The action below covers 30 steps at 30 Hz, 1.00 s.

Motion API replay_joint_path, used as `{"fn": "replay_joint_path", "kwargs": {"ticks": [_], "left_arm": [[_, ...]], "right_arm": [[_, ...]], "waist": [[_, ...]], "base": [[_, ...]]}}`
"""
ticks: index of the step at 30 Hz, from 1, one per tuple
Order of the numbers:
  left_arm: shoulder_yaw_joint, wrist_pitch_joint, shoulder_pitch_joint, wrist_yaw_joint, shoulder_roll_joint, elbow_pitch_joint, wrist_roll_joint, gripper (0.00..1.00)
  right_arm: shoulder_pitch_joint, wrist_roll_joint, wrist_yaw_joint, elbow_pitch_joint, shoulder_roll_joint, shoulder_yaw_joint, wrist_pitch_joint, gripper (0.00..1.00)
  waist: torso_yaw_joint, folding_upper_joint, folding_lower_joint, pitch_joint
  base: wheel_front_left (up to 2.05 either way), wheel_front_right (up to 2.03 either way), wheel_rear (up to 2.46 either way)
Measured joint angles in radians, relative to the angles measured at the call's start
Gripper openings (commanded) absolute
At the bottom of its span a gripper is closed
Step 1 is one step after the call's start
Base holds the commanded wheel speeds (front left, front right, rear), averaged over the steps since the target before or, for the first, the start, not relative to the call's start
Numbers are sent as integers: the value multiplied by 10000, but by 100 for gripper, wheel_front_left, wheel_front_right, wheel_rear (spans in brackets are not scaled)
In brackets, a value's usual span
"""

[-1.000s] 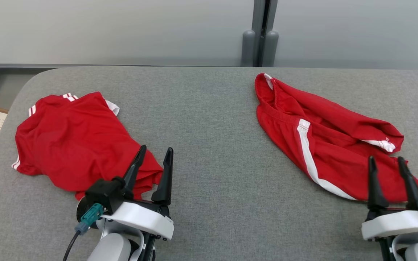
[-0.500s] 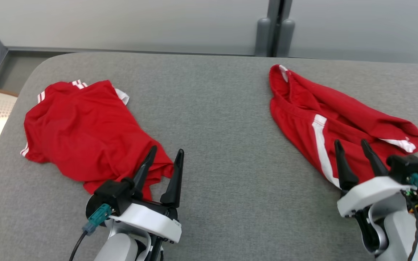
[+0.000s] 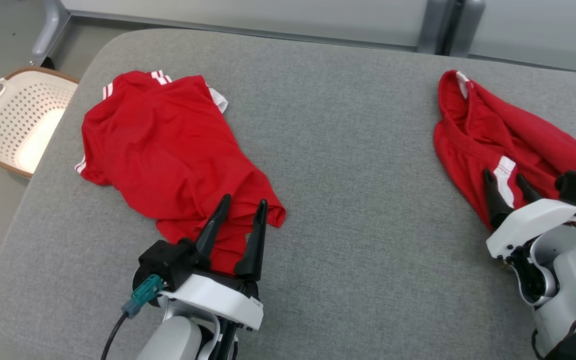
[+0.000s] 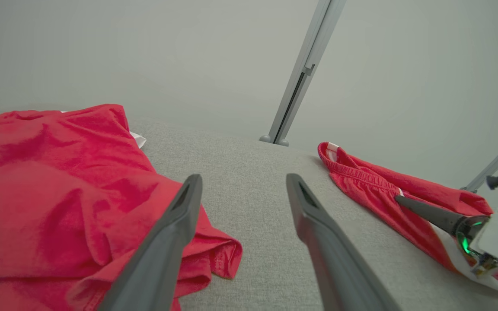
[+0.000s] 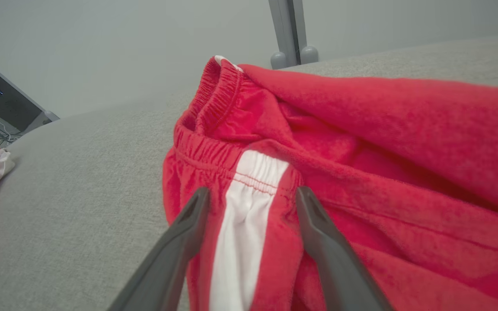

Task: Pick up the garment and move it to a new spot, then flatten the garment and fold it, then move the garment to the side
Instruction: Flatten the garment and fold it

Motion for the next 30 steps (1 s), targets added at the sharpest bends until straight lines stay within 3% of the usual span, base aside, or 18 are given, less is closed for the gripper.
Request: {"fn": "replay_joint_path", "kwargs": {"ticks": [3,4,5,6,15,21,29,30], "left_arm": [[-48,0,-19,13,4,-15,-17,100],[-63,0,-41,38,0,-31,-23,100],[-75,0,-60,40,0,-38,-36,100],[-82,0,-78,42,-2,-44,-59,100],[-132,0,-190,127,-2,-12,-113,100],[-136,0,-110,115,-6,127,-113,100],[-150,0,22,73,-4,203,-115,100],[-150,0,32,71,-2,199,-115,100]], "right_arm": [[-204,44,0,320,-184,115,90,100],[-269,42,0,380,-244,190,86,91],[-337,42,0,435,-255,267,77,23],[-401,42,0,464,-259,357,50,0],[-516,240,0,-42,-125,1799,-702,0],[148,1254,0,-1235,-33,3726,-658,0],[574,2522,0,-2500,-932,6287,-12,0],[568,2518,0,-2485,-1060,6533,4,24]], "waist": [[139,0,0,134],[177,0,0,171],[207,0,0,199],[229,0,-1,221],[125,0,0,96],[8,0,0,-250],[35,0,0,-536],[52,0,0,-530]], "base": [[0,0,0],[0,0,0],[0,0,0],[0,0,0],[0,0,0],[0,0,0],[0,0,0],[0,0,0]]}}
